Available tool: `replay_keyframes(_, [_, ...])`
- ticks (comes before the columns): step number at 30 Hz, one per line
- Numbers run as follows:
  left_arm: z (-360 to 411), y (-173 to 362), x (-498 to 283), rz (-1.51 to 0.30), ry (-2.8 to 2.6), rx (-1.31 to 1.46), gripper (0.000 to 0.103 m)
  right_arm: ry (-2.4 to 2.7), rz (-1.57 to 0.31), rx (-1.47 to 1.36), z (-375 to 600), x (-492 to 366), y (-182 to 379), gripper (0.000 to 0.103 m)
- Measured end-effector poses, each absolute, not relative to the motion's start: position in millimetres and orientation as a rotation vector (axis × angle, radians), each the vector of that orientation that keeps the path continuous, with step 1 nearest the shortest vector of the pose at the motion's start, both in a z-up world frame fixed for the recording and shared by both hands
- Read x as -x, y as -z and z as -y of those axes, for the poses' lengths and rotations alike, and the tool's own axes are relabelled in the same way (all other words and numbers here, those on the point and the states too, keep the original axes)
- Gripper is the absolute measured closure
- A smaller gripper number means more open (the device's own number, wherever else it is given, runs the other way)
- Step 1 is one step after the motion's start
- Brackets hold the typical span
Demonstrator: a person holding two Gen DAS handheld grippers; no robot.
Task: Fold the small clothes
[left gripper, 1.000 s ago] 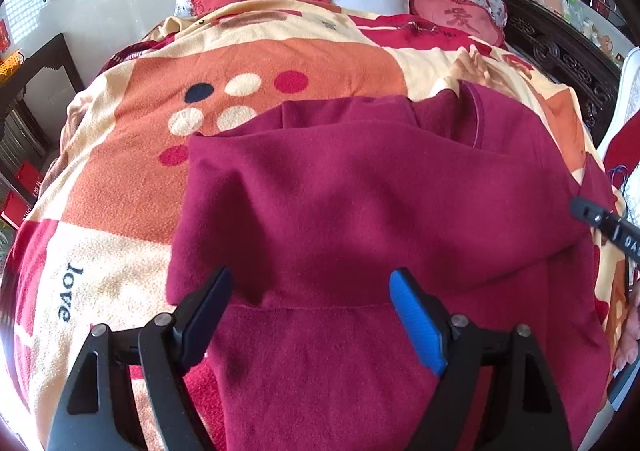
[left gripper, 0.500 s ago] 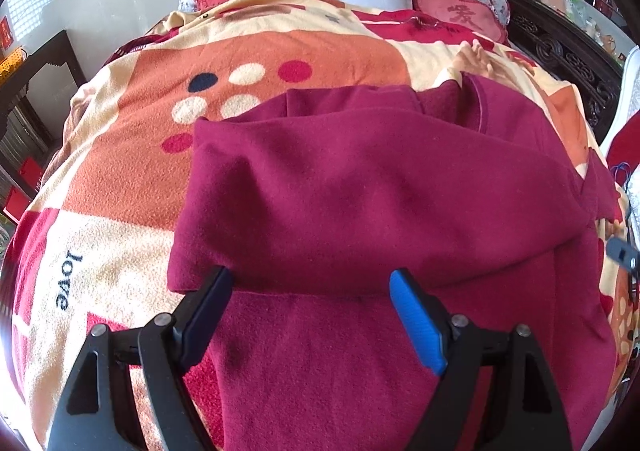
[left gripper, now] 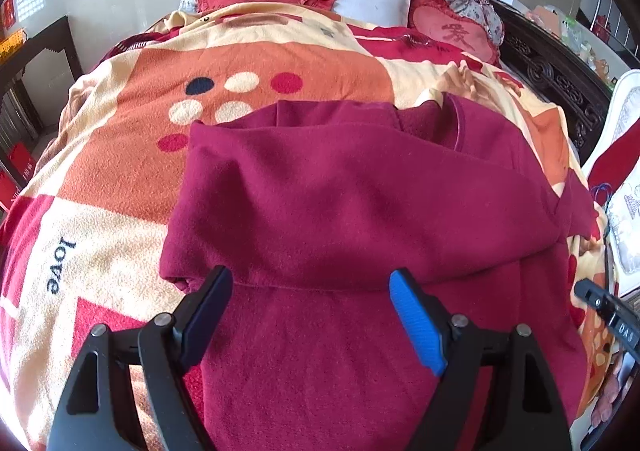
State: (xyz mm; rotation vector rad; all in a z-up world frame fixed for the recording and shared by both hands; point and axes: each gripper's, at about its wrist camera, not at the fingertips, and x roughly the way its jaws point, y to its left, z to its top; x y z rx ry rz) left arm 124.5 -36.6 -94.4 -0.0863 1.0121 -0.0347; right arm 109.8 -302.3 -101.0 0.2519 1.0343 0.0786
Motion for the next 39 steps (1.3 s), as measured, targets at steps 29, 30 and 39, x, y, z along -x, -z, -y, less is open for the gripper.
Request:
replay_keyframes(29, [66, 134, -169, -1.061, 0.028, 0.018, 0.014, -0.075, -1.038, -0.262, 263, -210, 128, 0.092])
replay_keyframes(30, [67, 135, -169, -1.061, 0.028, 0.017, 0.014, -0.075, -1.031, -0.261, 263, -208, 125, 0.092])
replay_keyframes(39, [66, 127, -164, -1.079, 0.027, 0.008, 0.014, -0.146, -0.938, -0.251, 252, -182, 91, 0.092])
